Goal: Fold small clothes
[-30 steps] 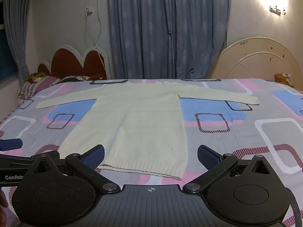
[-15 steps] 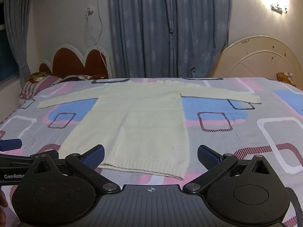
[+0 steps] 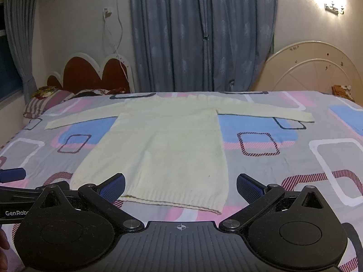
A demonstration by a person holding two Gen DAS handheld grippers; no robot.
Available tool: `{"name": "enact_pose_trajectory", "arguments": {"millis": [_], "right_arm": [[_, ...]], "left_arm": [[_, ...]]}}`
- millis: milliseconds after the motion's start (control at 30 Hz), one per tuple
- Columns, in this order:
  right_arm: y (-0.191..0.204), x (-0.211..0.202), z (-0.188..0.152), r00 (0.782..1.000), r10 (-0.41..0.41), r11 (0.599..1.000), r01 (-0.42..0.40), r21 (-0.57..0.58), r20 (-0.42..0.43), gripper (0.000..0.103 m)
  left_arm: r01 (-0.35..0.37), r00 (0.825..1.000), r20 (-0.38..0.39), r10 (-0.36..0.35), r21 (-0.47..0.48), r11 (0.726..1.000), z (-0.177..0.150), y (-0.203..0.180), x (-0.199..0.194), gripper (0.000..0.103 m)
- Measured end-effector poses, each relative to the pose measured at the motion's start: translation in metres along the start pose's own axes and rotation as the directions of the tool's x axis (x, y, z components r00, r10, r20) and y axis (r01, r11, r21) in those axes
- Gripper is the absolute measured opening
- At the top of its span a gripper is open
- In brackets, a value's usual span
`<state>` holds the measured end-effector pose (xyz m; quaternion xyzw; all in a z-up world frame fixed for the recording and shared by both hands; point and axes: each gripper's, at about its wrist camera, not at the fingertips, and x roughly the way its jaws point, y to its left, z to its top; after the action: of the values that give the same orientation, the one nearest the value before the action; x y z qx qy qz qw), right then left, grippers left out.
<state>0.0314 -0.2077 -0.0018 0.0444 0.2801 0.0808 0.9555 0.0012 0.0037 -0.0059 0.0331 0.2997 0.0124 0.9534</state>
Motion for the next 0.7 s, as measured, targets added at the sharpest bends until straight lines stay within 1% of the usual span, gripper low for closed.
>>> {"name": "enact_pose_trajectory", "arguments": {"millis": [267,333,400,500,567,633,700], "right_arm": [[0.005,-0.001,-0.002,1.000,0.007,1.000,-0.007,-0.008,0.009,0.103],[0.006,-0.002,-0.003,1.000,-0.006,1.000,0.006,-0.012,0.019,0.103],[0.005,-0.002,-0.004,0.999,-0.034,0.999,0.035,-0.019,0.028,0.103],[-0.004,-0.001,-0.002,0.998,-0.060,0.998,0.060,0.013,0.036,0.103],[-0.012,0.000,0.000,0.997,-0.067,0.997,0.066,0.028,0.046,0.103],[-0.022,0.001,0.003,0.997,-0.054,0.997,0.052,0.048,0.048,0.103],[-0.033,0.002,0.008,0.996,-0.066,0.995,0.061,0.083,0.059,0.103]], "left_arm": [[0.001,1.000,-0.001,-0.001,-0.001,1.000,-0.001,0.002,0.000,0.103],[0.008,1.000,-0.009,-0.008,-0.001,1.000,0.000,0.003,0.002,0.103],[0.004,1.000,-0.012,-0.004,-0.022,1.000,0.001,0.005,0.003,0.103],[0.053,0.998,-0.034,-0.055,-0.056,0.997,0.006,0.011,0.011,0.103],[0.073,0.996,-0.053,-0.076,-0.056,0.996,0.007,0.011,0.018,0.103],[0.106,0.994,-0.033,-0.108,-0.043,0.993,0.011,0.010,0.022,0.103],[0.129,0.991,-0.013,-0.130,-0.053,0.990,0.015,0.010,0.027,0.103]]}}
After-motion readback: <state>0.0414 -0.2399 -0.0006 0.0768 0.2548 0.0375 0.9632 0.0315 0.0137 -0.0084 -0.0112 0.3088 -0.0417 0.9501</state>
